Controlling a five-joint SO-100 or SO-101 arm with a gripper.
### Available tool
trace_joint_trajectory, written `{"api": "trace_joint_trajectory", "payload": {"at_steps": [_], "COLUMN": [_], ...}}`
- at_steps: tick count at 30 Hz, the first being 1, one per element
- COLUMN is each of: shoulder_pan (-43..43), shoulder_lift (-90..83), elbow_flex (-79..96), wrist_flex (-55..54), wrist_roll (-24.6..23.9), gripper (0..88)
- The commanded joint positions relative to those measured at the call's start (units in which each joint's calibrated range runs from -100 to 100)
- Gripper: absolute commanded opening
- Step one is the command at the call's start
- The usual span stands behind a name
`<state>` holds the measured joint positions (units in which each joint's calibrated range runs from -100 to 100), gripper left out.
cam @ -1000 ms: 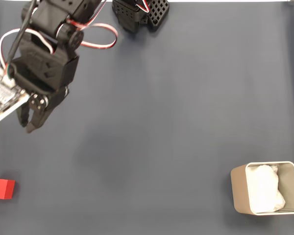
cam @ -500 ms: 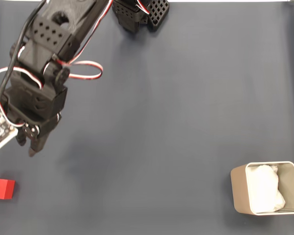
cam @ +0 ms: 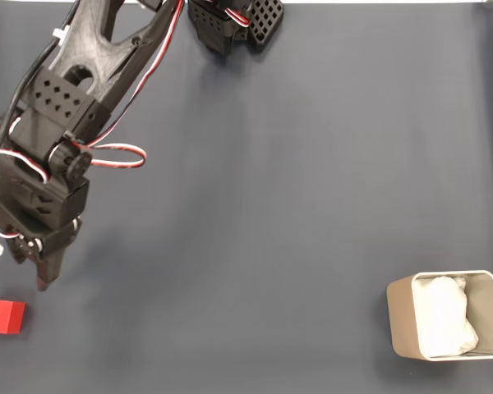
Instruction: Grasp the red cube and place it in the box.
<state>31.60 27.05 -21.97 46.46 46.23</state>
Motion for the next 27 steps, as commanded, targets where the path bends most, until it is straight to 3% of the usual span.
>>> {"api": "trace_joint_trajectory", "payload": {"at_steps": [1, 8, 20, 27], "shoulder_pan": [0.86, 1.71, 3.13, 3.41], "shoulder_lift": [0.59, 5.18, 10.64, 13.33], "elbow_flex": [-5.4, -11.06, -15.62, -17.17], "wrist_flex": [-1.3, -1.38, -2.2, -2.53], "wrist_roll": [-0.59, -1.47, -2.88, -2.0], "gripper": [14.5, 16.4, 33.6, 36.8]}}
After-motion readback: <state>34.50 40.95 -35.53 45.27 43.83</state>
